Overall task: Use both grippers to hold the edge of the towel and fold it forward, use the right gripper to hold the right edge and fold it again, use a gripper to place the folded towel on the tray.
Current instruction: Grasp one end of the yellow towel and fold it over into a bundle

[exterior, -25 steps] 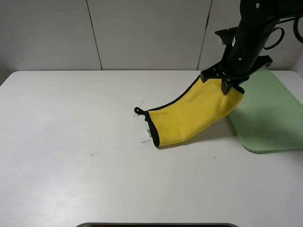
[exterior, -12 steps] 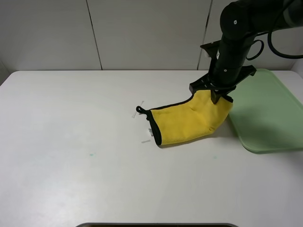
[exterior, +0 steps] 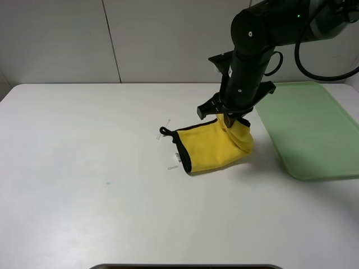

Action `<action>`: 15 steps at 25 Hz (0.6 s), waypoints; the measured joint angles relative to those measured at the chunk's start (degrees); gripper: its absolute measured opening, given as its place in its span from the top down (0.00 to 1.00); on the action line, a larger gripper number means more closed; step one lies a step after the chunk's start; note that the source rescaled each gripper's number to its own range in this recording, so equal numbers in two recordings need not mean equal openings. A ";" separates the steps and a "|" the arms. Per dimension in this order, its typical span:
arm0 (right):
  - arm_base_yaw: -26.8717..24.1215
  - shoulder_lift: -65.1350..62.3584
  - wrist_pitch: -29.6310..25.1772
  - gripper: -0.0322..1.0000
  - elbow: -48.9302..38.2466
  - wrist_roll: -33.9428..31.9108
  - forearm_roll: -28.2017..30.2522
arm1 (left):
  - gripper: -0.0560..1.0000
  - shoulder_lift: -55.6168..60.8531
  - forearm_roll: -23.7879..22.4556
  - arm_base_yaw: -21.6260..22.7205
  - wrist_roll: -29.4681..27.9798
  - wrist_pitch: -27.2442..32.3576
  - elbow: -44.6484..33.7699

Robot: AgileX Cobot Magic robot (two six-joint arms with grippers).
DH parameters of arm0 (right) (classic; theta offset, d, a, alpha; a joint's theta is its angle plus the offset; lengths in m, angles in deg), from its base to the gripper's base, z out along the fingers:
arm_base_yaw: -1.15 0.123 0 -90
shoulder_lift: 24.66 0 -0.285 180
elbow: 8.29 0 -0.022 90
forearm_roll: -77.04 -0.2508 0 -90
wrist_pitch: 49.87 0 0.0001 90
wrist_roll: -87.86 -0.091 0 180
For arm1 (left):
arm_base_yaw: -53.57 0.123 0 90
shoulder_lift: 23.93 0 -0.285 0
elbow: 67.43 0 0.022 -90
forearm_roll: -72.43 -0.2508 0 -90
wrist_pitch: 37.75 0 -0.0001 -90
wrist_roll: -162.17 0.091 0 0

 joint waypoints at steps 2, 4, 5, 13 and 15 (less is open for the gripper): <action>1.38 0.49 0.27 0.93 0.00 -0.15 -0.32 | 0.00 0.00 0.00 0.00 0.00 0.00 0.00; 2.68 1.13 0.37 0.93 0.00 -0.15 -0.45 | 0.00 0.00 0.00 0.00 0.00 0.00 0.00; 3.36 1.51 0.55 0.93 0.00 -0.15 -0.59 | 0.00 0.00 0.00 0.00 0.00 0.00 0.00; 5.31 2.34 1.91 0.93 0.00 -1.01 -1.95 | 0.00 0.00 0.00 0.00 0.00 0.00 0.00; 5.31 2.34 1.96 0.93 0.00 -1.01 -2.37 | 0.00 0.00 0.00 0.00 0.00 0.00 0.00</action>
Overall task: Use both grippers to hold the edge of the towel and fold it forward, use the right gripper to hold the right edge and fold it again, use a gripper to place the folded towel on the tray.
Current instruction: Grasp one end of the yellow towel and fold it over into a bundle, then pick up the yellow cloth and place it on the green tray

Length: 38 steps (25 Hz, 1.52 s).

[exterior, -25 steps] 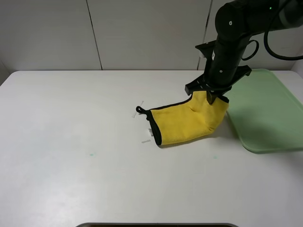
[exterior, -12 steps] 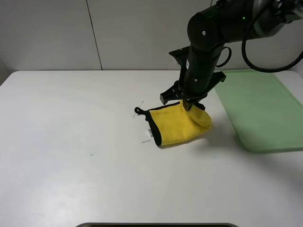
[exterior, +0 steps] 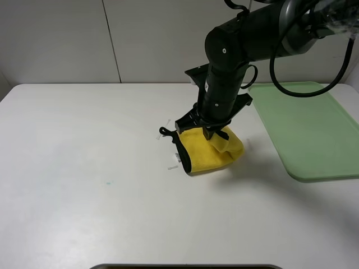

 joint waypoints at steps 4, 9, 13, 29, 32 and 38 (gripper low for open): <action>0.00 0.00 0.22 0.54 0.00 0.49 -2.02 | 0.00 0.00 0.00 0.00 0.00 0.00 0.00; 0.27 0.00 2.72 0.05 0.00 8.15 -9.94 | 0.00 0.00 0.00 0.00 0.00 0.00 0.00; 0.40 0.00 4.02 0.01 0.00 10.97 -12.13 | 0.00 0.00 0.00 0.00 0.00 0.00 0.00; -11.36 0.06 -2.98 0.00 2.99 25.63 -12.86 | 0.00 0.00 0.00 0.00 0.00 0.00 0.00; -13.97 0.96 -2.41 0.00 2.99 28.46 -14.50 | 0.00 0.00 0.00 0.00 0.00 0.00 0.00; -15.78 4.85 0.41 0.00 2.99 29.81 -14.38 | 0.00 0.00 0.00 0.00 0.00 0.00 0.00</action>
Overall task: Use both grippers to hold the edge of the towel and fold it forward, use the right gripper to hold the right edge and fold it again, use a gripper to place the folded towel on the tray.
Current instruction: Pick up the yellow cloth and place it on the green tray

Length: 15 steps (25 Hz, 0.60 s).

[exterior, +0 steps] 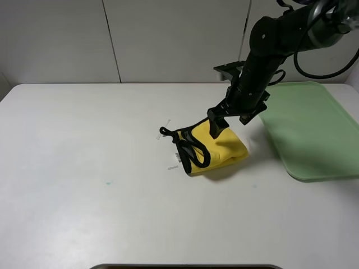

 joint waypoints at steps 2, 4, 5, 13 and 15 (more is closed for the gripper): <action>-0.07 0.99 1.32 0.00 0.00 0.27 1.36 | 0.00 0.00 0.00 0.00 0.00 0.00 0.00; -0.07 1.61 2.51 0.00 0.00 0.25 3.01 | 0.00 0.00 0.00 0.00 0.00 0.00 0.00; -0.07 1.94 3.01 0.00 0.00 0.19 3.64 | 0.00 0.00 0.00 0.00 0.00 0.00 0.00; -0.09 5.33 5.17 0.00 0.00 -0.43 5.37 | 0.00 0.00 0.00 0.00 0.00 0.00 0.00; -0.14 5.85 5.44 0.00 0.00 -0.43 5.31 | 0.00 0.00 0.11 0.00 0.00 0.00 0.00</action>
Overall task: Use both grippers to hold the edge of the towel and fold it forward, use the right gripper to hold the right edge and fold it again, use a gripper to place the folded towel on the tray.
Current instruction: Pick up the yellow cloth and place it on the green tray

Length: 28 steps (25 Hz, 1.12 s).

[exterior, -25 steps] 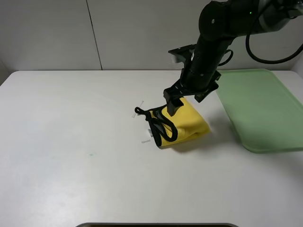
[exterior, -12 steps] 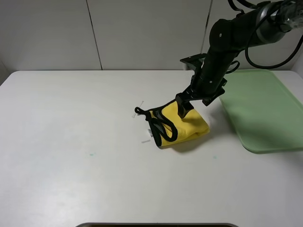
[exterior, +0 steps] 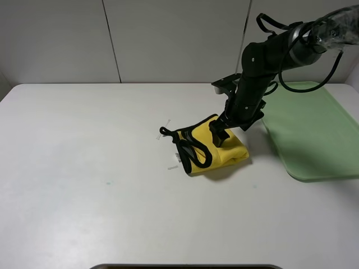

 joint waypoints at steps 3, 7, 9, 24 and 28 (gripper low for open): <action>0.00 0.72 0.22 0.00 0.00 0.00 -0.52 | 0.00 0.00 0.00 0.00 0.00 0.14 0.00; -0.02 1.39 0.72 0.00 0.00 0.00 -1.70 | 0.00 0.00 0.09 0.00 0.00 0.14 0.00; -0.02 1.46 0.84 0.00 0.00 0.05 -2.00 | 0.00 0.00 0.04 0.00 0.00 0.14 0.00; 0.15 1.81 1.23 0.87 0.19 -0.01 -5.01 | 0.00 0.00 0.04 0.00 0.00 0.14 0.00; 0.15 1.81 1.23 0.87 0.19 -0.01 -4.95 | 0.00 0.00 0.04 0.00 0.00 0.14 0.00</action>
